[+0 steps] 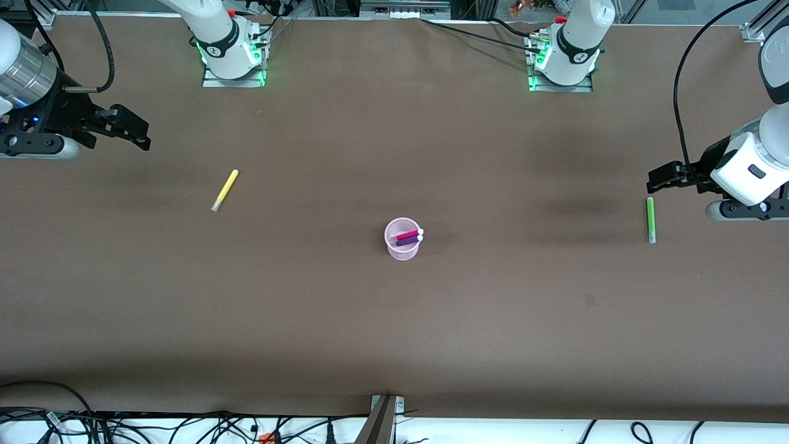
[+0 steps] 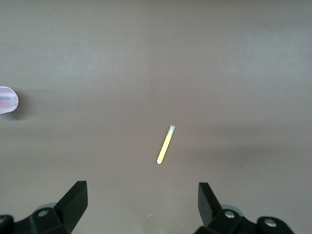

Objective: Organize pens into pink holder with both arms

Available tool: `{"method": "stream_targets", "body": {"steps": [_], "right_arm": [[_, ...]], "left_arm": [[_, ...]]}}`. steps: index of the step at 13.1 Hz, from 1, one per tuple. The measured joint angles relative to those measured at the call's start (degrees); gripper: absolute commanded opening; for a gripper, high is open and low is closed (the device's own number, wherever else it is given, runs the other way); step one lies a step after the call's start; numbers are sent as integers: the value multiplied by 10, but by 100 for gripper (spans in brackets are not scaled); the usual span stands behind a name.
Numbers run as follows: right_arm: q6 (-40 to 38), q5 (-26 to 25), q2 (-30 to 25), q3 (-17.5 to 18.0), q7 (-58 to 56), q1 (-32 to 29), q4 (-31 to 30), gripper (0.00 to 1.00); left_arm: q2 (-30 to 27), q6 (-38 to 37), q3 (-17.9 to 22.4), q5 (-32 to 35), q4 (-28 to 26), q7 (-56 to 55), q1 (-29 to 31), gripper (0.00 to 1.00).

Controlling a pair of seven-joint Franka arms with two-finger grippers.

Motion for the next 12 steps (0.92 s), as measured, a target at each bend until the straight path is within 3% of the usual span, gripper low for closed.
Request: {"method": "stream_targets", "body": {"steps": [12], "right_arm": [[0, 0, 0, 0, 0, 0, 0, 100]], "left_arm": [[-3, 2, 0, 0, 0, 22, 2, 100]]}}
